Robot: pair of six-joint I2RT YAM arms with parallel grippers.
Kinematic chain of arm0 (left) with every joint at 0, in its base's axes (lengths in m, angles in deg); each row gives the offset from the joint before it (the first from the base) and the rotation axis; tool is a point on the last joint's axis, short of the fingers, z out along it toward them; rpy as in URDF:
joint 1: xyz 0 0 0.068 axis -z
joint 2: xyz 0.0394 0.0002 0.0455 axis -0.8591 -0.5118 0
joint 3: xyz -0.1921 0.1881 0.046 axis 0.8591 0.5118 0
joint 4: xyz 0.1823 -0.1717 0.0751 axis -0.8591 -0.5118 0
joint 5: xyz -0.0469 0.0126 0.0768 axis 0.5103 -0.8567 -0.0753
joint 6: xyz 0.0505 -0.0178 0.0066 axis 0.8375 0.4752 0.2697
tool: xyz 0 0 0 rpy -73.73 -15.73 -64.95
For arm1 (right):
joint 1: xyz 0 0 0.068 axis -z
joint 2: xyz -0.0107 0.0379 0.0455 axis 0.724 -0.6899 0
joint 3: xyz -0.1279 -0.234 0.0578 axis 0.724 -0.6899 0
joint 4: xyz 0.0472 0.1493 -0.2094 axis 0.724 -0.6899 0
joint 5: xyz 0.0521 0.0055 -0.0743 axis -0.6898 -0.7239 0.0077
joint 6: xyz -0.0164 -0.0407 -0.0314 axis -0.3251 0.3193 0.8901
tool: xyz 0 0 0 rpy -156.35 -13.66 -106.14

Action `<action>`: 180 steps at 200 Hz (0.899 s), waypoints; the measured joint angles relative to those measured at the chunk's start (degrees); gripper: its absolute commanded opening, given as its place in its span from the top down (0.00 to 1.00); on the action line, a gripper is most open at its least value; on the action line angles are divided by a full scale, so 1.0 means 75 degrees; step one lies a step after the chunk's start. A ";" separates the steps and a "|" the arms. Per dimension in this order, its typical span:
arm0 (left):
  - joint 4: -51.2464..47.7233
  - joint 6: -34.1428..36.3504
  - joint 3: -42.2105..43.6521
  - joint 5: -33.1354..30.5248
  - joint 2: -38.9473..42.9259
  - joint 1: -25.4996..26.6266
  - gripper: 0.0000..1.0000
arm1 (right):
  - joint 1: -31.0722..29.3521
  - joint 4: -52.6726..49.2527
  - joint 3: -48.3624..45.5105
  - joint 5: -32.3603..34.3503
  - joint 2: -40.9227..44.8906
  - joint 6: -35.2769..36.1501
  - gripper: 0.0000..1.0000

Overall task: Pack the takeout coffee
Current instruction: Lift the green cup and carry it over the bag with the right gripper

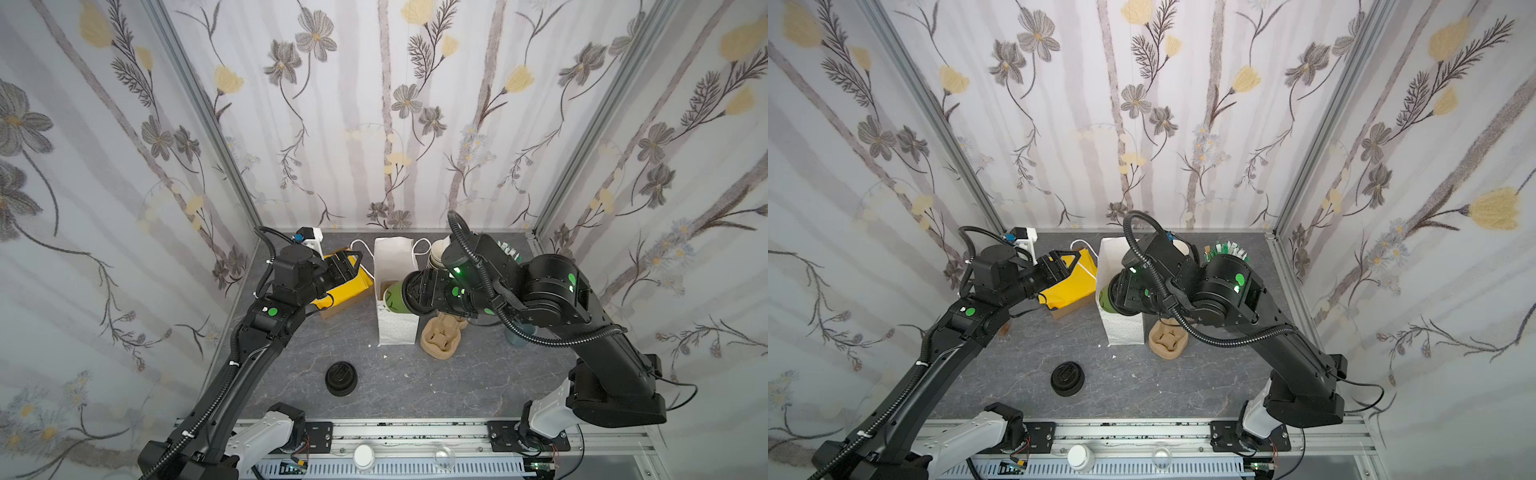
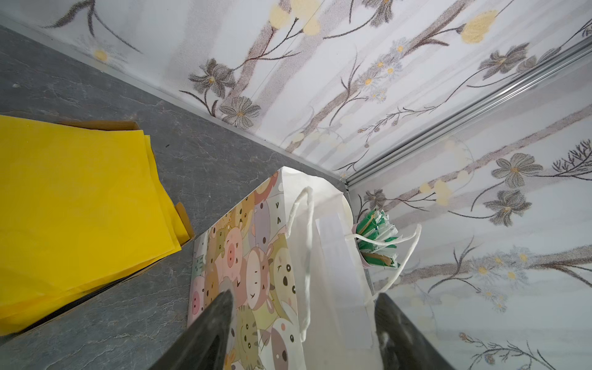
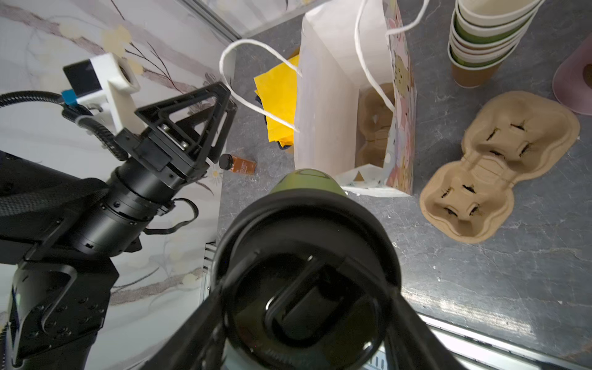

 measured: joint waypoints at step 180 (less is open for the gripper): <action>0.0256 0.0020 -0.0187 0.0213 -0.0656 0.0114 1.00 | 0.0746 0.0000 0.0641 0.0801 -0.1673 0.0662 0.35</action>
